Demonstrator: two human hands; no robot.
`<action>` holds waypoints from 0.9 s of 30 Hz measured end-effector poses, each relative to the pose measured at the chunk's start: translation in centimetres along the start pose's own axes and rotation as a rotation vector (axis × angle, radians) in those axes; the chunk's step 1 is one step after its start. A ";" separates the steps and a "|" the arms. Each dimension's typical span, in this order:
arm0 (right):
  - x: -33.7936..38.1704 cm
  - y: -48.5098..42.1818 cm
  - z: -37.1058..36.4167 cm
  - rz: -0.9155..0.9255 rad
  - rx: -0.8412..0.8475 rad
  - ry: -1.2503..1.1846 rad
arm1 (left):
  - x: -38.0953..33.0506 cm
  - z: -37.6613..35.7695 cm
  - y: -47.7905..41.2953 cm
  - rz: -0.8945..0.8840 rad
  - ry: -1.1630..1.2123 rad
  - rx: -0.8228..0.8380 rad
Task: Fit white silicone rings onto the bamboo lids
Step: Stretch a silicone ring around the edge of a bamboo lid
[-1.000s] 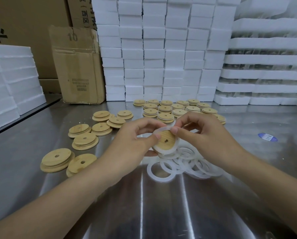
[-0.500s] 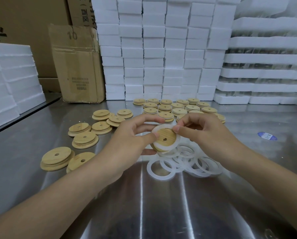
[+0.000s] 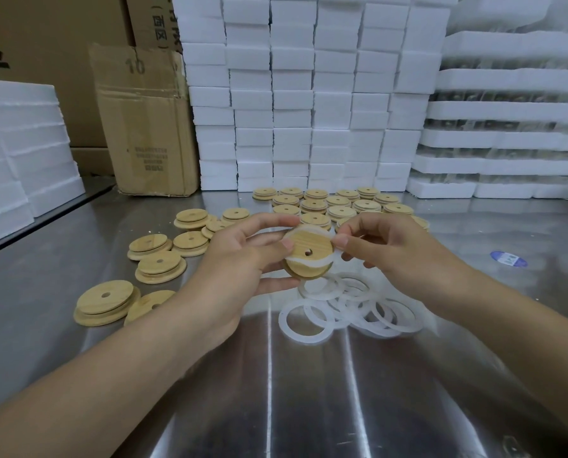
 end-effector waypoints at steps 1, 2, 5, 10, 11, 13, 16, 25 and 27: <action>0.1 0.0 0.1 0.002 0.007 0.000 | 0.0 0.0 -0.1 -0.012 -0.003 -0.010; 0.1 0.0 0.2 0.004 0.016 0.001 | 0.1 0.0 -0.1 -0.019 -0.002 -0.016; 0.2 0.1 0.1 -0.006 0.036 0.010 | 0.2 0.0 0.0 -0.012 0.005 -0.011; 0.2 0.3 -0.8 -0.090 0.111 -0.064 | 0.3 0.1 0.0 -0.009 0.016 0.007; 0.2 0.3 -1.0 -0.099 0.128 -0.078 | 0.3 0.0 0.0 -0.008 0.016 0.010; 0.1 0.4 -1.2 -0.092 0.123 -0.094 | 0.3 -0.1 0.0 0.000 0.008 0.012; 0.3 0.4 -1.1 -0.064 0.091 -0.083 | 0.2 -0.1 0.0 -0.029 -0.089 0.012; -0.1 0.2 -0.8 -0.054 0.080 -0.126 | 0.3 -0.7 0.3 -0.153 -0.304 0.092; -0.2 0.1 -0.5 -0.066 0.097 -0.133 | 0.2 -0.6 0.2 -0.130 -0.262 0.077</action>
Point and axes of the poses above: each hand's wrist, its own y-axis away from the middle knuckle, its own z-axis out of the back of the hand, x = y × z, the point moved 1 cm from there along -y, towards the middle knuckle, and after that the axes turned 4 degrees about z, right-handed, at the moved point
